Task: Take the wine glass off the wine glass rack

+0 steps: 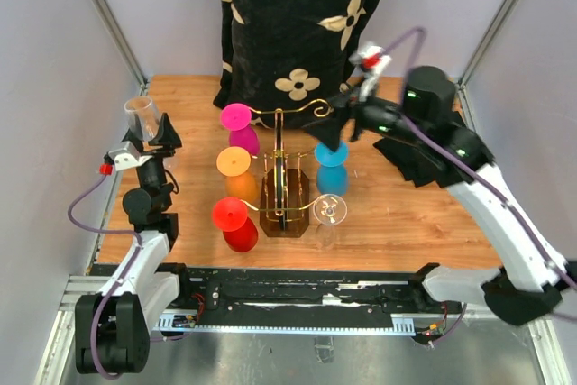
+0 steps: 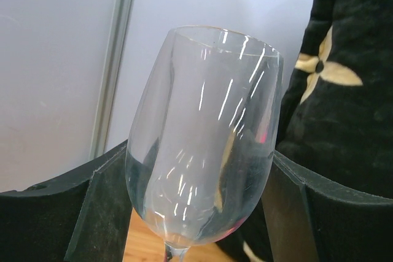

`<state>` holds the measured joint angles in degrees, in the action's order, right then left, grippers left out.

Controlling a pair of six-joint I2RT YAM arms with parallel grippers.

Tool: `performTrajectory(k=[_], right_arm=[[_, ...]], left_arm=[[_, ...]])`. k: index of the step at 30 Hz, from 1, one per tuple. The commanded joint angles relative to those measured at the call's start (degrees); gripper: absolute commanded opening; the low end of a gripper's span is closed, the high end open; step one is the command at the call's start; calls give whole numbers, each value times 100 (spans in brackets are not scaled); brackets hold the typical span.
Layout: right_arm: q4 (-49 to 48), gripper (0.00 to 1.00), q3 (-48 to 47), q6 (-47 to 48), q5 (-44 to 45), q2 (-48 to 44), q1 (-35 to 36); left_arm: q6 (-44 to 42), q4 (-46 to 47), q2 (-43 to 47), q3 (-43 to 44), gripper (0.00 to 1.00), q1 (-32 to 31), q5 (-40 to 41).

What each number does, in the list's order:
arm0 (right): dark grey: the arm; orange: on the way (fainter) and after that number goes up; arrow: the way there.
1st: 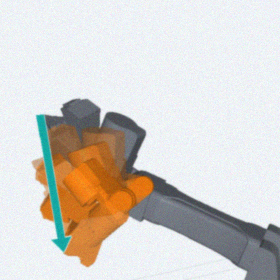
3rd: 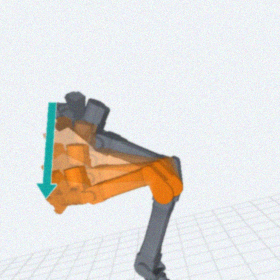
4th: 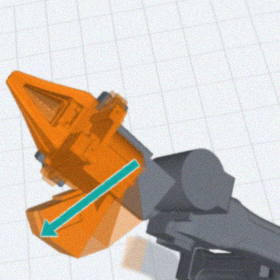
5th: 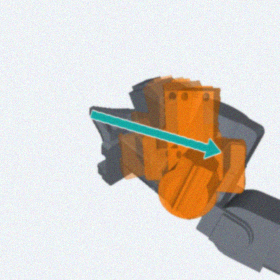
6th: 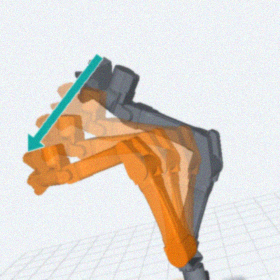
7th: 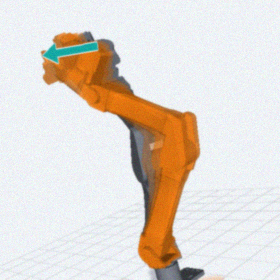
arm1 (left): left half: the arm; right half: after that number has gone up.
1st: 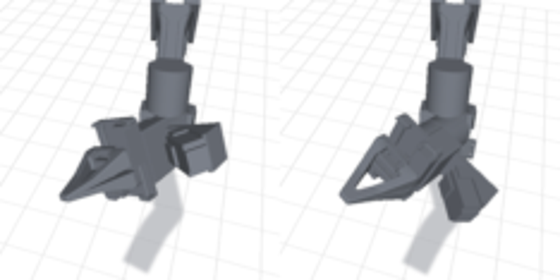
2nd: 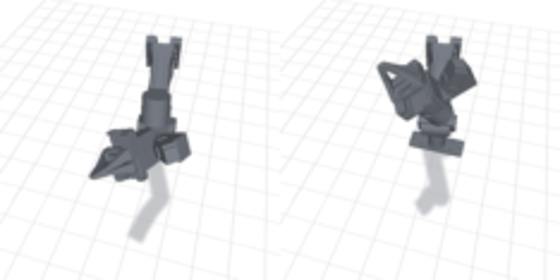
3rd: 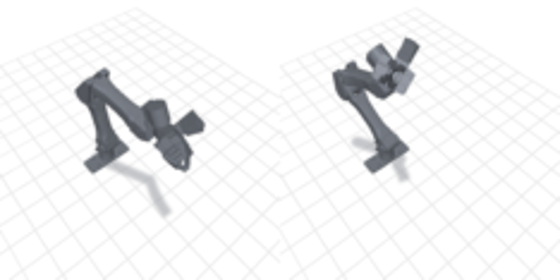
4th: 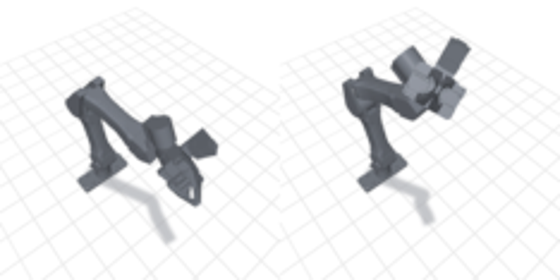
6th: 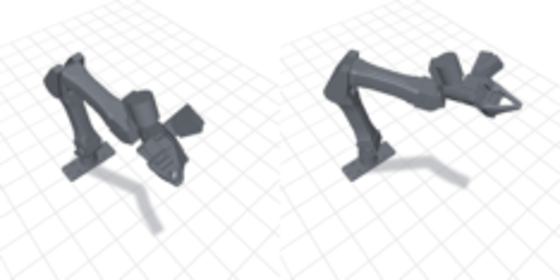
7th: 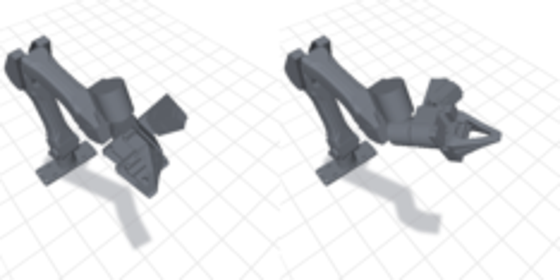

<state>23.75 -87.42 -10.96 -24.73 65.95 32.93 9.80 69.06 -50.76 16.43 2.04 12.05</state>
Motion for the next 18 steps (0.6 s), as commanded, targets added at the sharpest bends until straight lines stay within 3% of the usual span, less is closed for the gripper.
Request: performTrajectory(k=[1, 6, 11, 14, 18], right_arm=[[390, 87, -1319, 1036, -416, 1260, 1404], [1302, 88, -3379, 1466, -877, 3074, 1900], [1282, 99, -5109, 1254, -1668, 4445, 2030], [959, 99, -5788, 960, -1900, 5162, 2065], [120, 99, -5896, 511, -2148, 5691, 2078]], left_arm=[[-154, -396, 120, 43, 1, -37, -219], [-139, -210, 10, 0, 1, -36, -388], [-106, -86, -39, -3, 1, -35, -402], [0, -93, -7, 18, 1, -33, -433], [261, -360, 250, 26, 1, -35, -707]])
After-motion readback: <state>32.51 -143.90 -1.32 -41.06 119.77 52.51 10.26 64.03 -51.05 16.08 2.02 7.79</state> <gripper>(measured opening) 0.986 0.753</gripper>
